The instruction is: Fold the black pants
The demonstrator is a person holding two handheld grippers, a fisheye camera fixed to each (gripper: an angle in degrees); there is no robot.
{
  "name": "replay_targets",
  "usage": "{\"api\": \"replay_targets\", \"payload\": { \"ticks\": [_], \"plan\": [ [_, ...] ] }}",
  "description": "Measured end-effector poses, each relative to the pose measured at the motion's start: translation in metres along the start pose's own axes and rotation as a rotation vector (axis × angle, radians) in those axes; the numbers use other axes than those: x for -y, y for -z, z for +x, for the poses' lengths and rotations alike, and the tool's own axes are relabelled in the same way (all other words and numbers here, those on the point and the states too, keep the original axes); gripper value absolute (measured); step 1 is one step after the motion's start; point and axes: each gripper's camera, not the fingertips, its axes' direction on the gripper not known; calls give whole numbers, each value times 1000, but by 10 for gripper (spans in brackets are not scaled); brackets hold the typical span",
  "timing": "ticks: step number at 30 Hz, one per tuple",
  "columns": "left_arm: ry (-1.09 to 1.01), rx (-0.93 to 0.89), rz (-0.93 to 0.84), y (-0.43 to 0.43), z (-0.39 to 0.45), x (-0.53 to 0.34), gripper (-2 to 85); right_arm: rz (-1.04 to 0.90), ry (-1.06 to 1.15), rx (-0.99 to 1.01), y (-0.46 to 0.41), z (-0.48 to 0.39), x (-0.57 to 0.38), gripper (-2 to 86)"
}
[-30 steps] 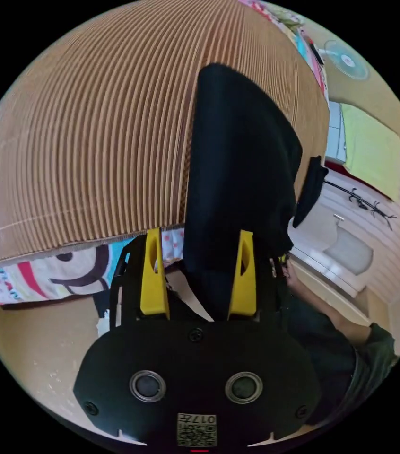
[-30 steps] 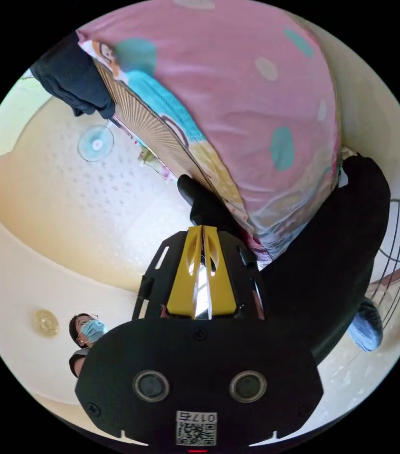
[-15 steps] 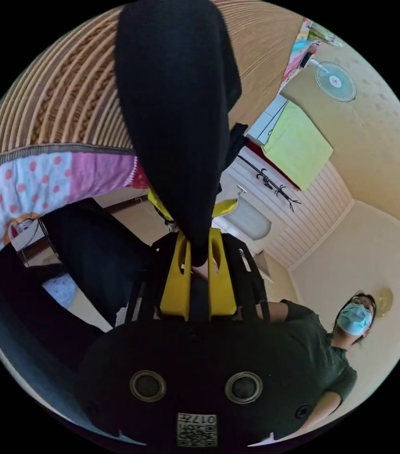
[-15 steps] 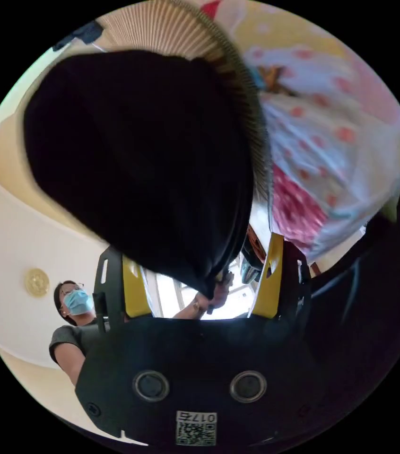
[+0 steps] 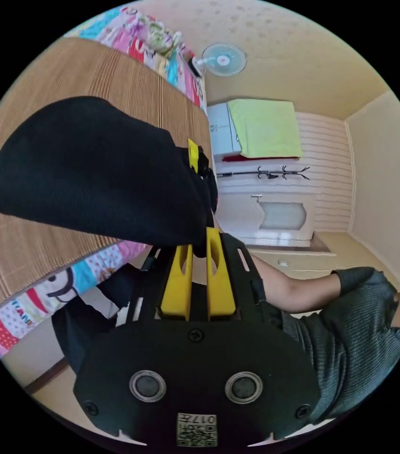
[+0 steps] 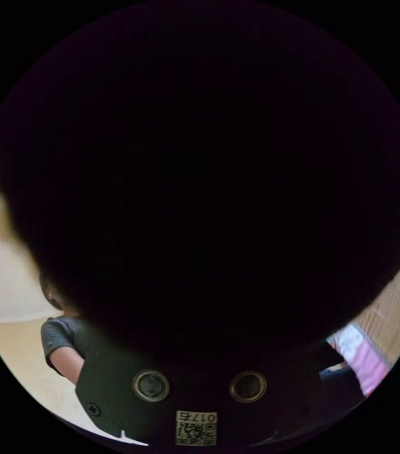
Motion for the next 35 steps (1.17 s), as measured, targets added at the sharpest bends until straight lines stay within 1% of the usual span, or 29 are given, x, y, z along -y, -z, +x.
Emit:
{"api": "replay_targets", "payload": {
  "ticks": [2,3,5,6,8,9,10,11,12,14,15,16,17,18,19,20,21,23,24,26,27,28,29,30,31,32,33,34,35],
  "plan": [
    [-35,79,137,78,26,-25,50,-161,63,17,-90,-9,37,221],
    [-40,98,175,98,32,-33,50,-205,79,24,-116,-12,46,219],
    [-53,172,328,178,56,-64,50,-367,141,60,-222,-23,76,212],
    [-56,193,366,199,62,-72,50,-407,153,71,-250,-25,82,211],
    [-69,283,508,279,87,-102,51,-561,201,122,-365,-35,102,206],
    [-70,302,541,299,92,-109,51,-596,210,132,-393,-37,105,205],
    [-65,334,598,335,97,-121,52,-659,223,148,-446,-37,112,204],
    [-41,361,645,369,96,-129,54,-711,203,149,-493,-30,120,203],
    [-12,369,665,386,91,-133,56,-731,175,139,-514,-23,124,202],
    [168,373,715,439,53,-146,71,-763,-26,-20,-571,27,134,194],
    [215,383,714,448,39,-149,76,-761,-82,-87,-576,43,135,187],
    [337,386,682,460,4,-155,78,-740,-184,-233,-574,73,133,160],
    [447,343,621,464,-36,-162,73,-705,-275,-362,-558,102,126,120],
    [479,314,592,462,-56,-166,71,-688,-314,-408,-545,115,122,95],
    [557,267,526,454,-98,-177,68,-646,-379,-468,-514,137,112,45],
    [681,211,448,438,-144,-196,67,-590,-441,-499,-474,156,100,33],
    [742,165,412,427,-168,-208,67,-562,-476,-509,-451,164,92,27],
    [953,-148,316,376,-254,-278,62,-423,-590,-565,-344,177,50,15],
    [1021,-230,304,362,-270,-303,59,-384,-613,-594,-315,175,36,13],
    [1422,-489,296,312,-284,-414,51,-227,-749,-787,-203,145,-32,8],
    [1525,-529,322,304,-277,-438,47,-194,-786,-859,-177,133,-51,7],
    [1650,-579,434,298,-259,-473,40,-118,-847,-1068,-132,96,-91,6],
    [1680,-605,590,298,-244,-492,15,-2,-894,-1327,-99,48,-129,5],
    [1671,-613,659,299,-238,-496,3,72,-907,-1449,-87,21,-148,5],
    [1638,-623,743,304,-231,-494,-2,250,-924,-1643,-71,-31,-187,4],
    [1614,-624,744,309,-231,-483,-6,442,-928,-1744,-62,-76,-225,4],
    [1603,-619,717,312,-233,-473,-7,531,-935,-1753,-59,-93,-244,4],
    [1579,-596,624,320,-240,-447,-9,704,-996,-1680,-50,-115,-281,4],
    [1531,-553,515,330,-250,-410,-9,879,-1094,-1495,-40,-124,-321,3]
  ]
}}
